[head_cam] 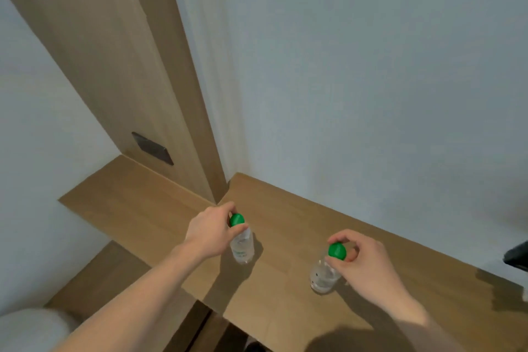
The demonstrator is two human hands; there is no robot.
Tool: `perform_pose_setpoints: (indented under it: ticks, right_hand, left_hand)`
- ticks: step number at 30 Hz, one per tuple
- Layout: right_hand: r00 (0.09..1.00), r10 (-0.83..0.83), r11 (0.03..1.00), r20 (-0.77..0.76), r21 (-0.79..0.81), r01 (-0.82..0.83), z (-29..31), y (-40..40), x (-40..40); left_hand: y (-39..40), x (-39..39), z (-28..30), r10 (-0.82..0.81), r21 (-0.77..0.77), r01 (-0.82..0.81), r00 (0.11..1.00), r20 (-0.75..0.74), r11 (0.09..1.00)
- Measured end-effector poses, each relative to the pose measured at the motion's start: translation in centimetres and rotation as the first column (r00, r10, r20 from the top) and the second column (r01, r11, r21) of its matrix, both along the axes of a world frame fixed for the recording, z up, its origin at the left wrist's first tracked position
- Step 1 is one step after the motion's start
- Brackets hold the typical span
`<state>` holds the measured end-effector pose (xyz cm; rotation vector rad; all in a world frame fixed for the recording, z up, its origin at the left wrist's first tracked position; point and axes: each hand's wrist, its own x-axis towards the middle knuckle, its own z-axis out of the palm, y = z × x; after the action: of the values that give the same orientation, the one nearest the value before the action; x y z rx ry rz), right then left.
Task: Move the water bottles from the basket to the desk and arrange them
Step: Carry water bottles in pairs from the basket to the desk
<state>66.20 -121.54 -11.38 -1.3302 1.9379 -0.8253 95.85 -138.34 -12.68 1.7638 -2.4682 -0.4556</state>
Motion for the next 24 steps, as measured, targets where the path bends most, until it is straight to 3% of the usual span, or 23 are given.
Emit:
perform_pose_setpoints:
  ticks: [10,24]
  right_hand:
    - [0.985,-0.079,0.997,-0.156,0.003,0.08,-0.8,-11.2,4.7]
    - [0.978,-0.039,0.998,-0.203,0.045,0.049,-3.1,-22.7,6.6]
  left_hand:
    - [-13.6,-2.1,0.5,-0.16,-0.029,0.164,0.981,0.107,0.986]
    - [-19.1,-4.5,-0.7,-0.224,0.025,0.223,0.958,0.177,0.974]
